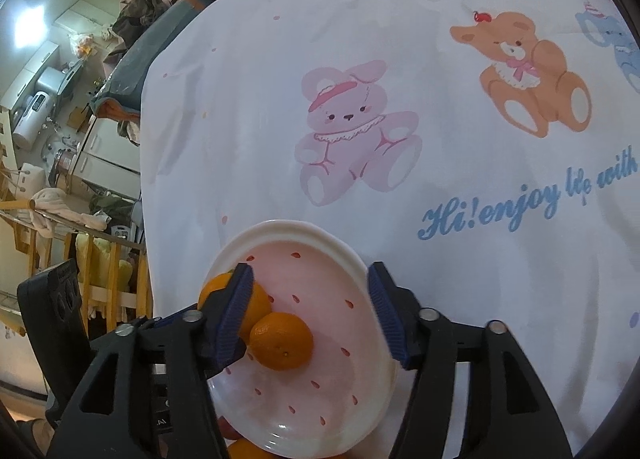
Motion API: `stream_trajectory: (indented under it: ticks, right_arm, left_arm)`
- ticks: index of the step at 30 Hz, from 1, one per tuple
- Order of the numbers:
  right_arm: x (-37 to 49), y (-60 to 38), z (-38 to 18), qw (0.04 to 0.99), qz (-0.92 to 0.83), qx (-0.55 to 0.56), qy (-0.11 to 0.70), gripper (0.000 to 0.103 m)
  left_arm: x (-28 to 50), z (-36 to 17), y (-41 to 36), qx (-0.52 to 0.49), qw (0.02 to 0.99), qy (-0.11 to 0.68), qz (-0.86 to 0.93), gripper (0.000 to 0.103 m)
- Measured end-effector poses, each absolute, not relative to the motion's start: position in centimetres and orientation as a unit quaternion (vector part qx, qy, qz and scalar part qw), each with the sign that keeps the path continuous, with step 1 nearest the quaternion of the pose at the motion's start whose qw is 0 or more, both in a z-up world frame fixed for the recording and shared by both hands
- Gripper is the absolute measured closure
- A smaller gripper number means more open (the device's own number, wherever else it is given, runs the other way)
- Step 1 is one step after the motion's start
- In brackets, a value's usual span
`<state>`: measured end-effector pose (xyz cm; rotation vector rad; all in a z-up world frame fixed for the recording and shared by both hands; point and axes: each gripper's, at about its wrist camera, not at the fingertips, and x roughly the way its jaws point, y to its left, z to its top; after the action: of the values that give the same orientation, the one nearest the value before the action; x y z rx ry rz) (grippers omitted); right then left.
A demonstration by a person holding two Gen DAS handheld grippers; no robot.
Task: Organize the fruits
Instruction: 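Pull both open grippers back from the plate toward the remaining fruit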
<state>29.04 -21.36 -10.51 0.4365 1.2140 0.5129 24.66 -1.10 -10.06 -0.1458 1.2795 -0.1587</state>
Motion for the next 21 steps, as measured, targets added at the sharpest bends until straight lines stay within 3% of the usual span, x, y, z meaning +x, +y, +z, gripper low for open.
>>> stream_trajectory:
  ticks: [8,12,21]
  right_arm:
    - [26.9,-23.0,-7.4,0.787,0.229,0.195,0.539,0.032]
    - [24.9,-24.2,-5.8,0.798,0.226,0.19,0.525,0.032]
    - [19.0,-27.2,-4.5,0.807,0.209,0.189,0.52,0.032]
  left_arm:
    - [22.2,-7.4,-1.0,-0.068,0.815,0.572,-0.068,0.035]
    - [20.7,-5.5,-1.0,-0.063,0.827,0.555,-0.068,0.026]
    - [16.3,-3.5,-1.2,-0.041,0.843,0.533,-0.067,0.024]
